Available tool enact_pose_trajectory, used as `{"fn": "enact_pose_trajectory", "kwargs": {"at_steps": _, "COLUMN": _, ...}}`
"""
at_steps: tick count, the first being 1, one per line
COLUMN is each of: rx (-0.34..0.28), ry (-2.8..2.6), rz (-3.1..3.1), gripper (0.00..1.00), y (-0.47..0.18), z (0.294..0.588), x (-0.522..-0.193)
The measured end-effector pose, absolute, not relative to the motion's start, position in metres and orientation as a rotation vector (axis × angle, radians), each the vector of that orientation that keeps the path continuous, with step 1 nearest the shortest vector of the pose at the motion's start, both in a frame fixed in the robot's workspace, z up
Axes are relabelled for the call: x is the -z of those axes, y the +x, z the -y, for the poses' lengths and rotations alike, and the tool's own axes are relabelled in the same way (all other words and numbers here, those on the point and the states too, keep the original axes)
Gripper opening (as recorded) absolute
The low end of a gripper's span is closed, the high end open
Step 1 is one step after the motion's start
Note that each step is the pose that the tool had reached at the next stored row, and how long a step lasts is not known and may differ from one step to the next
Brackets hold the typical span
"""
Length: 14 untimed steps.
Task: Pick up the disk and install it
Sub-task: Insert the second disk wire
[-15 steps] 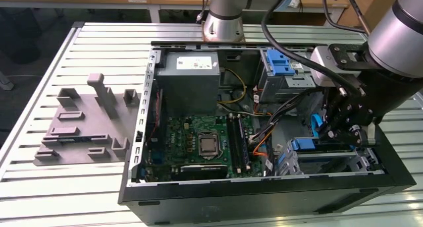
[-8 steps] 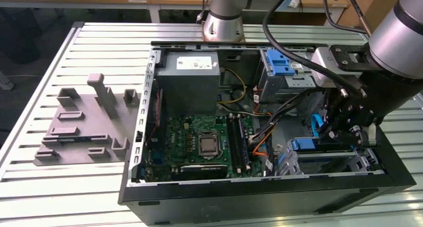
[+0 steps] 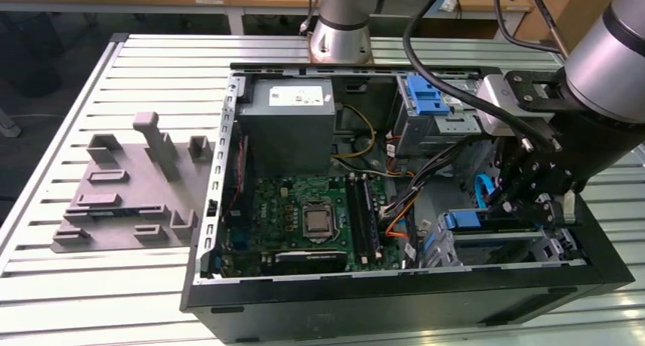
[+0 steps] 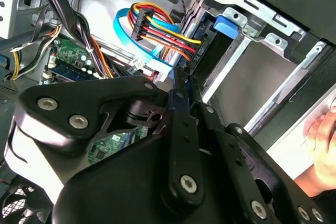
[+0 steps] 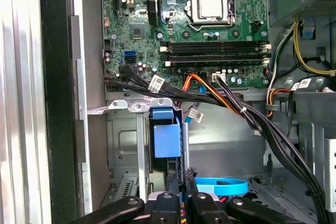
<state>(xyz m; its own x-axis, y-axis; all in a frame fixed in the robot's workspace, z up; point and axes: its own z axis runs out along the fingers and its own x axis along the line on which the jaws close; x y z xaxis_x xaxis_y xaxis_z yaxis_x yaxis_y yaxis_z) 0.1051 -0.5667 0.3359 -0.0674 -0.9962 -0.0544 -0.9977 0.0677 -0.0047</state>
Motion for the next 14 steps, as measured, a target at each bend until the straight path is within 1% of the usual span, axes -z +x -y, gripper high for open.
{"fn": "enact_pose_trajectory", "kwargs": {"at_steps": 14, "rx": -0.058, "ry": -2.113, "rz": -2.261, "gripper": 0.16, "y": 0.1062, "z": 0.5680, "x": -0.3320}}
